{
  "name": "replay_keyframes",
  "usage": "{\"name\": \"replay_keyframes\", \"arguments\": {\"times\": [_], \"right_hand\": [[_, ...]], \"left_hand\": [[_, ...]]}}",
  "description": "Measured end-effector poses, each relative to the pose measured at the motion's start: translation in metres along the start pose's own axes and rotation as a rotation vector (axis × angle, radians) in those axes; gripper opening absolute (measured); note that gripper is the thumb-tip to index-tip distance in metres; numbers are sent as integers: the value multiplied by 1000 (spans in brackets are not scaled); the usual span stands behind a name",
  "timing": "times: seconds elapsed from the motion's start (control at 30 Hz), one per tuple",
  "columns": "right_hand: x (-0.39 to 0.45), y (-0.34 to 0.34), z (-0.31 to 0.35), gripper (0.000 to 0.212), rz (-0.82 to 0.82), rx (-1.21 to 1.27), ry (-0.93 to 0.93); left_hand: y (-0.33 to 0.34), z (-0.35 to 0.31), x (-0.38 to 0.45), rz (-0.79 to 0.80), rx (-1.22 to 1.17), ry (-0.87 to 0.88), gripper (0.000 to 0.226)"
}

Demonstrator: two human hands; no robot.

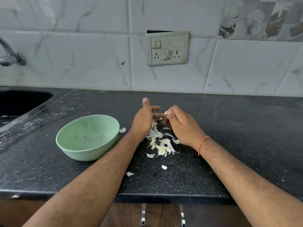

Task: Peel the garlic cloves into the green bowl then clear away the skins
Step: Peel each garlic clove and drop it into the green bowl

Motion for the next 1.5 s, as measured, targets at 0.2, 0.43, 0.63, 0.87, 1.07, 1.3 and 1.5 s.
{"name": "replay_keyframes", "arguments": {"times": [0.2, 0.43, 0.63, 0.87, 1.07, 1.3, 1.5], "right_hand": [[-49, -1, 65, 27, 23, 108, -273], [-147, 40, 117, 20, 555, 102, -350], [-140, 43, 92, 20, 650, -137, -306], [-105, 40, 59, 25, 548, -306, -155], [-101, 26, 54, 42, 327, -288, -171], [-94, 11, 32, 43, 92, -149, 183], [-80, 20, 21, 29, 147, -182, 186]], "left_hand": [[-1, -3, -2, -43, -3, 17, 87], [1, -3, 0, 10, -34, -8, 86], [1, -4, 2, 40, -69, -38, 85], [1, -5, -1, 54, -58, -39, 85], [1, -4, 0, 49, -57, -42, 85], [-3, -12, -8, -73, 86, 4, 77], [-17, -18, -38, -287, 1041, 22, 70]]}}
Point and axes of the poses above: each hand's wrist, its own x-axis towards the middle knuckle, its own y-axis out of the palm, z = x × y, the point moved 4 cm from there along x, towards the middle knuckle, and after that the axes turned 11 degrees about x, right-handed, at the moved point
